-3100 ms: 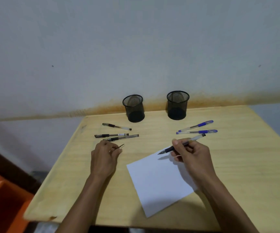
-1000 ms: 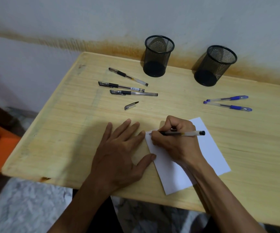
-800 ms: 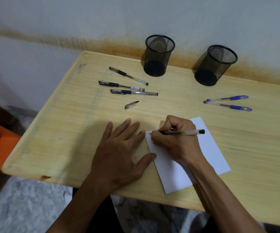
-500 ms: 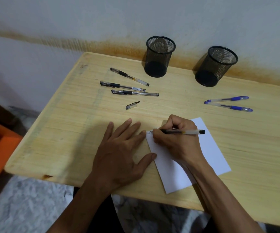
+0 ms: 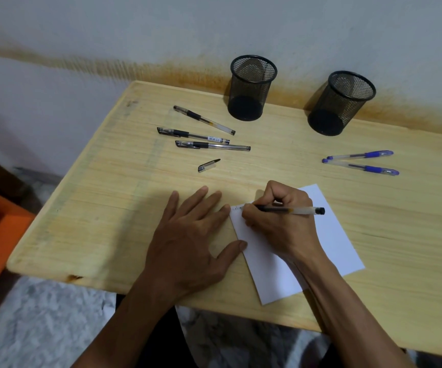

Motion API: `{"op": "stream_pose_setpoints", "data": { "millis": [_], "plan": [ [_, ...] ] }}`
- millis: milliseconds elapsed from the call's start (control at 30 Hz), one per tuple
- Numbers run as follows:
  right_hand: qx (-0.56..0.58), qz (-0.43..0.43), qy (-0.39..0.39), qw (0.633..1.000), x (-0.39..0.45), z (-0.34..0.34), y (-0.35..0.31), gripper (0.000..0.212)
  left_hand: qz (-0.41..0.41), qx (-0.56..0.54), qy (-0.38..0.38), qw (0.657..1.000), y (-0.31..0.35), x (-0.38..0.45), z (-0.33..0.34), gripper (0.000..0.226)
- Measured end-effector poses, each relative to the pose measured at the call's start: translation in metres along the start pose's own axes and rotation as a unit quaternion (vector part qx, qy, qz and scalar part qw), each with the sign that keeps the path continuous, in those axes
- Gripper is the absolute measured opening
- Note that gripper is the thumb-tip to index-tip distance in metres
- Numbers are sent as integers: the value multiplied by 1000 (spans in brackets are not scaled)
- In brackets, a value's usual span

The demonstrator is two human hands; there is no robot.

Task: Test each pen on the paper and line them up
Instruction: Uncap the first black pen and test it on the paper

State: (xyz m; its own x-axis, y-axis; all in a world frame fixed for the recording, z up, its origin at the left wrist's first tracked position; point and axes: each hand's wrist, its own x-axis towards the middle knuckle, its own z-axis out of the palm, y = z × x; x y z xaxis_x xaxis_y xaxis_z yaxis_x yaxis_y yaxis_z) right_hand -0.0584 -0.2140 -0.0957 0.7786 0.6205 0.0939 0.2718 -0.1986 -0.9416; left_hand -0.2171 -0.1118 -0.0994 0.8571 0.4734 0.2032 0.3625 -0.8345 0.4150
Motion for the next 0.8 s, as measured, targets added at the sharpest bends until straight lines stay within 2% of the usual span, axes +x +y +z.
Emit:
{"op": "stream_pose_setpoints", "data": {
  "millis": [600,733,800],
  "plan": [
    [-21,-4,-7,1000,-4,-2,-8,22,6,-2,7,1000,-1,0,1,69],
    [116,61,-3,991,-2,-10,-17,28,8,4,10,1000,-2,0,2,69],
    [232,93,4,968,0,-17,-22,35,10,15,11,1000,-2,1,3,68]
  ]
}}
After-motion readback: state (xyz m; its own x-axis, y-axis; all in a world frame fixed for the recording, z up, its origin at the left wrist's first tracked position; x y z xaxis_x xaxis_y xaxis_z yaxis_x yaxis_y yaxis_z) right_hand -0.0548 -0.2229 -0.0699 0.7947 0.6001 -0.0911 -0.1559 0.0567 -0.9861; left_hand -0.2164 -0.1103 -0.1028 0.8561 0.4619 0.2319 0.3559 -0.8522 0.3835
